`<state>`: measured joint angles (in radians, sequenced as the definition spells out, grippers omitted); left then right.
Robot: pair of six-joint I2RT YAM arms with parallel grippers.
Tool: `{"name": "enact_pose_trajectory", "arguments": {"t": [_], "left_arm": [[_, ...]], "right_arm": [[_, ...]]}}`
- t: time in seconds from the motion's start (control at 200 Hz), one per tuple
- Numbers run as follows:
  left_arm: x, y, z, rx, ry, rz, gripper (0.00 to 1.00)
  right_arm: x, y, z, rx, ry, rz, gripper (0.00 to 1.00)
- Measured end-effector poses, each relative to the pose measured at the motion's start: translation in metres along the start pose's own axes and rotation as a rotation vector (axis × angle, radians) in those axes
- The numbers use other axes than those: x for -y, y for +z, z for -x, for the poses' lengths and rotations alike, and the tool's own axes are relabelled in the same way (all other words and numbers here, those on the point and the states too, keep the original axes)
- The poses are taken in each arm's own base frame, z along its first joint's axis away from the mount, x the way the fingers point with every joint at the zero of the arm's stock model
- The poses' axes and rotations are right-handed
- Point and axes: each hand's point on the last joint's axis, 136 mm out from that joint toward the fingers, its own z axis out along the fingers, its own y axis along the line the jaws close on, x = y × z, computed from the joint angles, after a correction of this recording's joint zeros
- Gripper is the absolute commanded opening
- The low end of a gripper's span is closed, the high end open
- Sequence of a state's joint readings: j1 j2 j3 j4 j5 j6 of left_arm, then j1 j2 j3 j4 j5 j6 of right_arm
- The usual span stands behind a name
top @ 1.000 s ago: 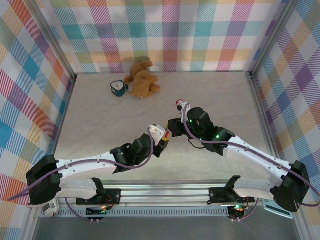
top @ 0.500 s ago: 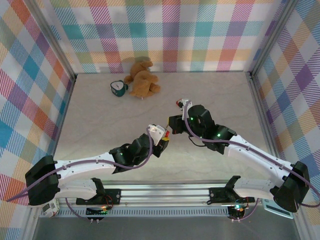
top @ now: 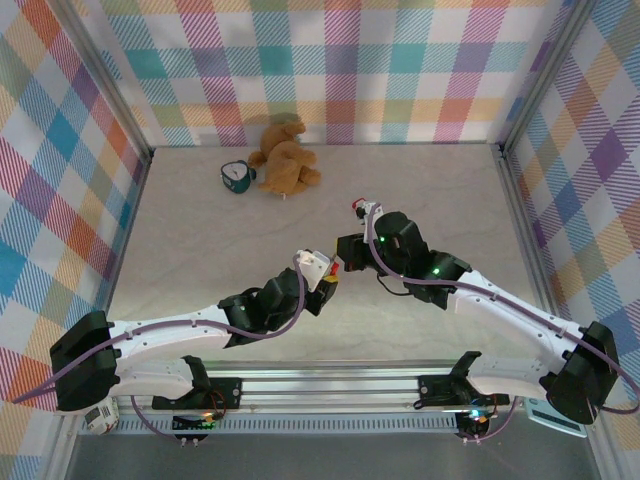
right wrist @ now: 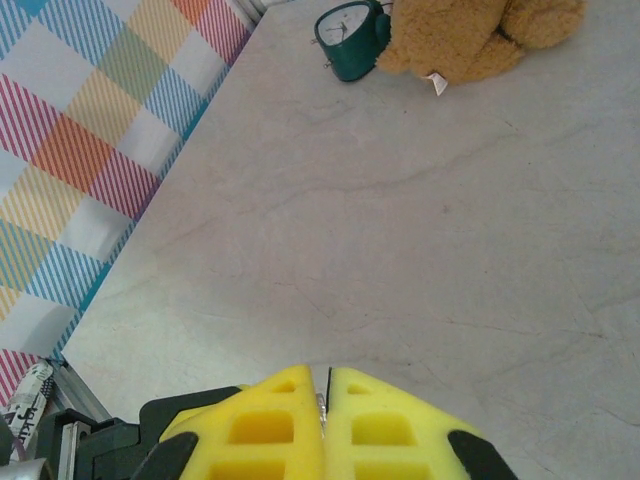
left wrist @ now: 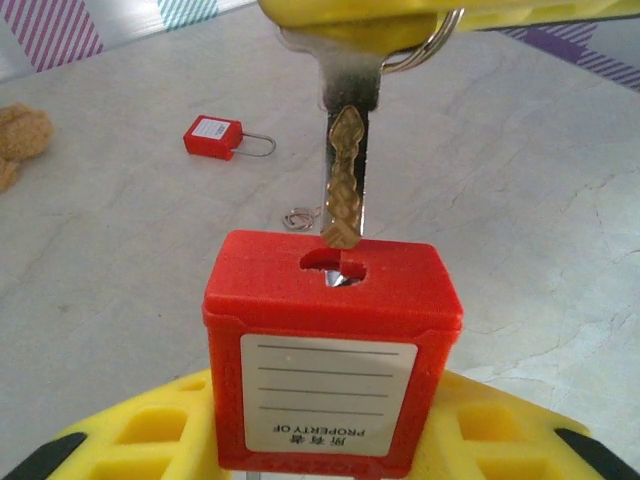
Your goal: Unlock with the key
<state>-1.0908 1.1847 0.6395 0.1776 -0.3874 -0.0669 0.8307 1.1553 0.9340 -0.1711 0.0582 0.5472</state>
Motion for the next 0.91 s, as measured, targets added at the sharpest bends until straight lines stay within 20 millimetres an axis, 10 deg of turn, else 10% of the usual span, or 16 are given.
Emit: {"name": "enact_pose_trajectory", "arguments": {"t": [0.905], "left_arm": [[-0.0009, 0.0036, -0.0029, -0.006, -0.012, 0.012, 0.30]], "right_arm": [[-0.0027, -0.0035, -0.0053, -0.007, 0.036, 0.025, 0.03]]}}
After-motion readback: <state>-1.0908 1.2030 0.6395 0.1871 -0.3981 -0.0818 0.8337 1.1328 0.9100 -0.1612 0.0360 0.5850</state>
